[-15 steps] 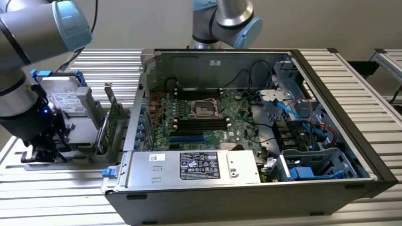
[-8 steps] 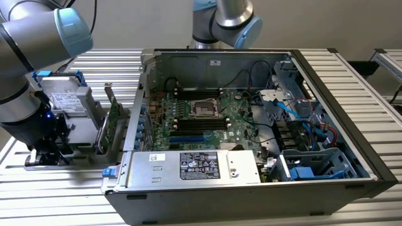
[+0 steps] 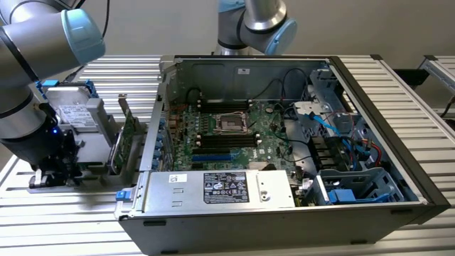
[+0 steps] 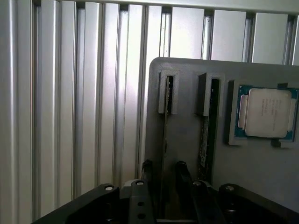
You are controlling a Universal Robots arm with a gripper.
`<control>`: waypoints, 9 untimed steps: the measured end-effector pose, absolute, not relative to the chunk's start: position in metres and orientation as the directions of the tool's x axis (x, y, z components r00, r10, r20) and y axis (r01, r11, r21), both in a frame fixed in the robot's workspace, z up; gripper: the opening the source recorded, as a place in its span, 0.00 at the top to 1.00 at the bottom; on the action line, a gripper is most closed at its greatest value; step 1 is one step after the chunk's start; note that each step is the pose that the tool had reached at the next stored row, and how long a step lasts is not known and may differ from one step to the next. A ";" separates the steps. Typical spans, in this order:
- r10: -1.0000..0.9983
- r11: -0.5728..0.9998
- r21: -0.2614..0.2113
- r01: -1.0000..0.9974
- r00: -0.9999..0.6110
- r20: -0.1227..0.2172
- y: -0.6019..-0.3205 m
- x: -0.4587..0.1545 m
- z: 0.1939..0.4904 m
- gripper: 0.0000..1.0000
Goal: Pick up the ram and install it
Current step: 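Pick up the ram and move it above insertion slot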
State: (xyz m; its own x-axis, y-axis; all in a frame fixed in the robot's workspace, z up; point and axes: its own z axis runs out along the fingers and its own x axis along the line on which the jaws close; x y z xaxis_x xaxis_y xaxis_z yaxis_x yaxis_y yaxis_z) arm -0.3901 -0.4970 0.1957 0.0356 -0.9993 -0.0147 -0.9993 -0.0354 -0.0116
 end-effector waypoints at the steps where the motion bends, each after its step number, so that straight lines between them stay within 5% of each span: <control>1: -0.999 -0.035 -0.012 -0.999 0.036 -0.015 -0.497 -0.390 0.196 0.72; 5: -0.999 -0.035 -0.012 -0.999 0.036 -0.015 -0.497 -0.390 0.196 0.87; 9: -0.999 -0.035 -0.012 -0.999 0.036 -0.015 -0.497 -0.390 0.196 0.87</control>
State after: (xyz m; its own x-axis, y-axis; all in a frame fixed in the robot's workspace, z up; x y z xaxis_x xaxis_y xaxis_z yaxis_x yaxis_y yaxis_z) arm -0.3901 -0.4970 0.1957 0.0356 -0.9993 -0.0147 -0.9993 -0.0355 -0.0116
